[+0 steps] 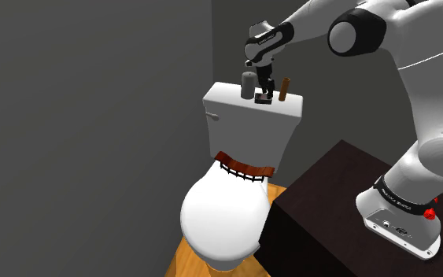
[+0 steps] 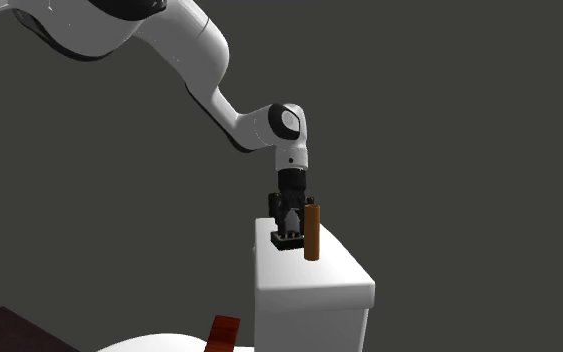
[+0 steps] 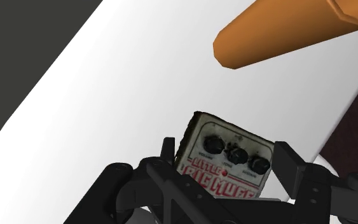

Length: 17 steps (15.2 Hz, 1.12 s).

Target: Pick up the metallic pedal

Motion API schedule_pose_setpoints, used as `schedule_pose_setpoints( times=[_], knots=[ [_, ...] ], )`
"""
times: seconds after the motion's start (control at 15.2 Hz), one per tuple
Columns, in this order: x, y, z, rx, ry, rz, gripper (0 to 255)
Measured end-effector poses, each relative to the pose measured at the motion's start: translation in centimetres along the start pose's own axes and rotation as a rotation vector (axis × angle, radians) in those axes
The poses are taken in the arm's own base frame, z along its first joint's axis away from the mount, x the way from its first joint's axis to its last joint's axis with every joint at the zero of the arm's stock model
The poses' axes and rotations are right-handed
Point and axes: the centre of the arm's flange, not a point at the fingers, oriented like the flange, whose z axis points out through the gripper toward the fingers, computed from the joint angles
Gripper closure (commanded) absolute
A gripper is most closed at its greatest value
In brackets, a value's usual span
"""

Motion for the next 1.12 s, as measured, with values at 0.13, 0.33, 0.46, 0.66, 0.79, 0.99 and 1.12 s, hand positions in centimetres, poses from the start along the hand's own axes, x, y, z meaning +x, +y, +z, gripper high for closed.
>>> schedule_pose_setpoints(
  times=[0.13, 0.33, 0.46, 0.66, 0.79, 0.99, 1.12],
  knots=[
    [0.0, -0.1, -0.2, 0.001, 0.0, 0.0, 255],
    [-0.4, -0.3, -1.4, 0.001, 0.0, -0.001, 255],
    [-0.6, -0.6, -2.4, 0.001, 0.0, -0.001, 255],
    [-0.8, -0.7, -4.0, 0.001, 0.0, -0.001, 255],
    [-1.1, -1.0, -5.0, 0.001, 0.0, -0.001, 255],
    [-1.6, -1.3, -6.5, 0.001, 0.0, -0.001, 255],
    [-1.7, -1.4, -7.3, 0.001, 0.0, -0.001, 255]
  ],
)
